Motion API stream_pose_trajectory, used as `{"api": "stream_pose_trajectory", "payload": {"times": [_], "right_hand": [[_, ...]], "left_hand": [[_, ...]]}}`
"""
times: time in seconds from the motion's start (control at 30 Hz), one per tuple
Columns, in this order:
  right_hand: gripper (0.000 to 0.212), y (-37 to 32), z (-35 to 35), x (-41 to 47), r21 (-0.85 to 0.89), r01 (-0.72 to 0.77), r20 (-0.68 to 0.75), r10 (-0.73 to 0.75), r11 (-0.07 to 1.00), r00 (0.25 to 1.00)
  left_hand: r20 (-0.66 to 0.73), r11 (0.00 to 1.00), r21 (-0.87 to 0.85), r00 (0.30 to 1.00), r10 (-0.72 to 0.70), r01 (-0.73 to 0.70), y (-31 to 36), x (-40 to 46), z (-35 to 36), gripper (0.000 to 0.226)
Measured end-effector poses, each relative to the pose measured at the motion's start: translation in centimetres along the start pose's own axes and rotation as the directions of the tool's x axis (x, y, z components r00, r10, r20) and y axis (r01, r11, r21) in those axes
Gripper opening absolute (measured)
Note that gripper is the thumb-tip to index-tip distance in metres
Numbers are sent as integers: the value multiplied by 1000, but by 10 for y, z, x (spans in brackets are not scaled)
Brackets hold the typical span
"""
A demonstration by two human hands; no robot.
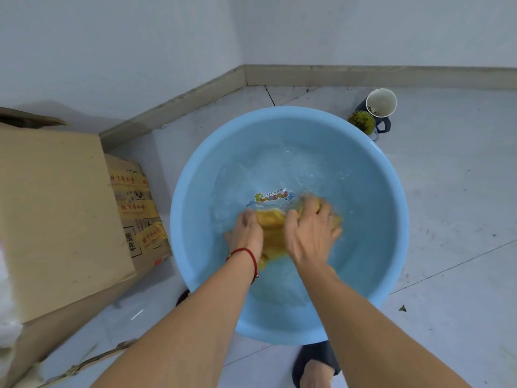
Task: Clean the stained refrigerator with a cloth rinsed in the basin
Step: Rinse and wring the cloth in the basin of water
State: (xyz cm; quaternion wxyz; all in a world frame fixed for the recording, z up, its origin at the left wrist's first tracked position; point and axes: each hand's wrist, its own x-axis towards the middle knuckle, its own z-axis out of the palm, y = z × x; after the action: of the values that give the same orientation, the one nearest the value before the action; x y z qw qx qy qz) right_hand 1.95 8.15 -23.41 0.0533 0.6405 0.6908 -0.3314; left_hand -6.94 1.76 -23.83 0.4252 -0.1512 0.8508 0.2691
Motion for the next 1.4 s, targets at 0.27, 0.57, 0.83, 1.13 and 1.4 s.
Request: {"api": "stream_pose_trajectory", "payload": {"times": [0.27, 0.57, 0.83, 1.13, 1.4], "right_hand": [[23, -38, -8, -19, 584, -249, 208, 154, 773, 966], [33, -1, -5, 22, -351, 114, 20, -114, 929, 993], [57, -29, -7, -14, 488, -216, 233, 113, 846, 966], [55, -21, -10, 7, 40, -32, 153, 26, 999, 988], [57, 0, -8, 17, -257, 122, 19, -121, 959, 992]], "left_hand": [[262, 980, -179, 964, -35, 85, 18, 4, 17, 50], [-43, 987, 40, 986, 159, -157, -1, -1, -7, 36], [96, 966, -219, 988, -120, 138, 15, -13, 15, 49], [209, 988, 122, 975, 72, -99, 21, -13, 6, 32], [-19, 998, 2, 998, 61, -61, 10, -5, -10, 28]]}}
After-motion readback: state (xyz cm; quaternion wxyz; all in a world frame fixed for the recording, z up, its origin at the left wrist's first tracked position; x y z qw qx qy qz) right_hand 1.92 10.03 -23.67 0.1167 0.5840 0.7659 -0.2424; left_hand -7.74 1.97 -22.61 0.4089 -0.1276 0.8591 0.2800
